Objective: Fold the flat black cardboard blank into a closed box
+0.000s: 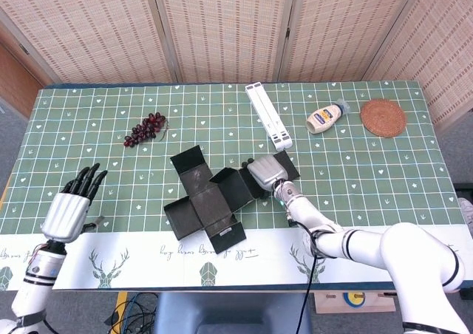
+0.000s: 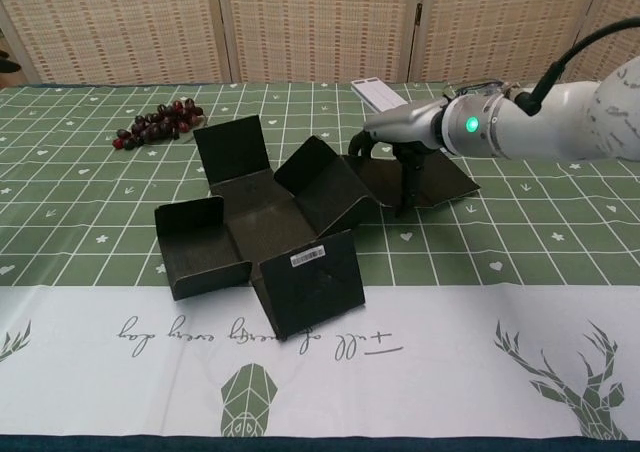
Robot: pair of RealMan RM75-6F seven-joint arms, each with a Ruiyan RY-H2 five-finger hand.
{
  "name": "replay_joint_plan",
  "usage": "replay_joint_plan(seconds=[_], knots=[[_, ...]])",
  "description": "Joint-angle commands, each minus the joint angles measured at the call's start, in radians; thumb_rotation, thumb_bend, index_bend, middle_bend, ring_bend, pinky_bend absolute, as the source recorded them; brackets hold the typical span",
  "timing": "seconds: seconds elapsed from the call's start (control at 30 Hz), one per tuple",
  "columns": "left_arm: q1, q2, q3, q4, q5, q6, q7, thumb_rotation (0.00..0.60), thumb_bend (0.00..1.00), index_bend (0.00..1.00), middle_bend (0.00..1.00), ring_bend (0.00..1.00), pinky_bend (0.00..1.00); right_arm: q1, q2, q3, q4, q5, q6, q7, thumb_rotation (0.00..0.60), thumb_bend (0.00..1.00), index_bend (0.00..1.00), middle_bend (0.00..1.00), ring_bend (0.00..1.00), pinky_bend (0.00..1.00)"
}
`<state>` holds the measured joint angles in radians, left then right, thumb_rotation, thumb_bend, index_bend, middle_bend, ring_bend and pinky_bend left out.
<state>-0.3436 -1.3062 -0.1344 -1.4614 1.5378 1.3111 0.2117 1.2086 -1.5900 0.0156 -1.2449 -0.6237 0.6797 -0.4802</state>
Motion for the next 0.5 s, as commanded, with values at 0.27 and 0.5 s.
replay_joint_plan(seconds=[0.27, 0.5], knots=[[-0.129, -0.147, -0.015, 0.136, -0.013, -0.126, 0.059, 0.6, 0.06, 0.0, 0.02, 0.14, 0.29, -0.04, 0.026, 0.023, -0.142, 0.183, 0.1, -0.069, 0.6, 0.14, 0.28, 0.39, 0.75, 0.92], [-0.172, -0.216, -0.014, 0.203, -0.038, -0.164, 0.082, 0.6, 0.05, 0.0, 0.0, 0.13, 0.26, -0.053, 0.037, 0.026, -0.17, 0.191, 0.107, -0.076, 0.6, 0.14, 0.28, 0.39, 0.75, 0.92]])
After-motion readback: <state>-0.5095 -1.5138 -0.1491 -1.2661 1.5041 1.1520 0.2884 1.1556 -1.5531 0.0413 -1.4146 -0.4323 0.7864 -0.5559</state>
